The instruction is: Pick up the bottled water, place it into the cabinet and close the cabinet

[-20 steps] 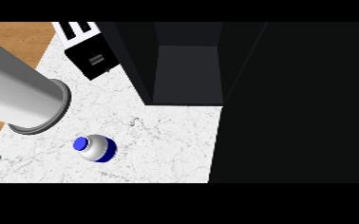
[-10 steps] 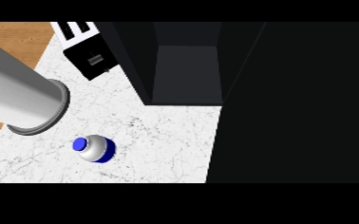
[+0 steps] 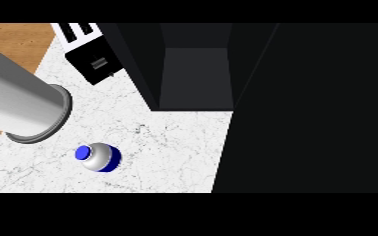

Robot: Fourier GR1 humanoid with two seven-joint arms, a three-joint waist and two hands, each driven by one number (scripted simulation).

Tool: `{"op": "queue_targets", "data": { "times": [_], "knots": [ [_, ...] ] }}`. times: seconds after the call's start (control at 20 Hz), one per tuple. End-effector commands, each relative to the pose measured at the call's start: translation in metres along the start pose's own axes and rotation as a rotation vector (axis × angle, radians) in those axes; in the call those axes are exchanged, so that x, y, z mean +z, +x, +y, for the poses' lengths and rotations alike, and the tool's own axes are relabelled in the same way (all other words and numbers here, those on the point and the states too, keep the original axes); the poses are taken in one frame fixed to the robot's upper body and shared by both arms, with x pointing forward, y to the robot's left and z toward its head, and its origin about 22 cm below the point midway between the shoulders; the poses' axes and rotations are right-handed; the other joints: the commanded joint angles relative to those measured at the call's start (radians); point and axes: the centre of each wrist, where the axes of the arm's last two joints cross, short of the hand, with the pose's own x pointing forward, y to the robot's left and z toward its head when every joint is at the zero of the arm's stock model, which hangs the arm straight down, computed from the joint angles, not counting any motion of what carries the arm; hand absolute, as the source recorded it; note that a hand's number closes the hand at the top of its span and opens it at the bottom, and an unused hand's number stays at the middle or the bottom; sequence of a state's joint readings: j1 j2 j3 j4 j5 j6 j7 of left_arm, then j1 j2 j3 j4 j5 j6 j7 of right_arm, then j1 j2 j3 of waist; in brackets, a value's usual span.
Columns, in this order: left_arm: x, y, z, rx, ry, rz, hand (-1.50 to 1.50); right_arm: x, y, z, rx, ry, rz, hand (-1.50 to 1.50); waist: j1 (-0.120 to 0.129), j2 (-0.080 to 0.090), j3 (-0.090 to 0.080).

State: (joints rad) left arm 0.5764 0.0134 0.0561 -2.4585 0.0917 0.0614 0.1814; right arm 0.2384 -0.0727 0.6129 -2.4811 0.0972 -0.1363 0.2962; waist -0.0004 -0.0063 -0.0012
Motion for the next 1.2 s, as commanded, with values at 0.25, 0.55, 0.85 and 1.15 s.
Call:
{"op": "queue_targets", "data": {
  "times": [0.25, 0.55, 0.85, 1.15],
  "knots": [
    [-0.026, -0.026, -0.016, 0.020, 0.000, -0.002, -1.50, 0.007, 0.011, -0.001, 0.118, -0.009, -0.057, -1.50, -0.007, 0.005, 0.001],
    [-0.035, -0.053, -0.009, -0.010, 0.035, 0.021, -1.50, 0.013, 0.016, 0.011, 0.100, -0.010, -0.051, -1.50, -0.010, 0.003, 0.001],
    [-0.044, -0.101, 0.003, -0.020, 0.040, 0.065, -1.50, 0.008, 0.024, 0.003, 0.099, -0.026, -0.066, -1.50, -0.006, 0.005, 0.000],
    [-0.054, -0.121, -0.003, -0.039, -0.011, 0.080, -1.50, 0.014, 0.034, 0.003, 0.113, -0.027, -0.041, -1.50, -0.009, 0.004, 0.000]
  ]
}}
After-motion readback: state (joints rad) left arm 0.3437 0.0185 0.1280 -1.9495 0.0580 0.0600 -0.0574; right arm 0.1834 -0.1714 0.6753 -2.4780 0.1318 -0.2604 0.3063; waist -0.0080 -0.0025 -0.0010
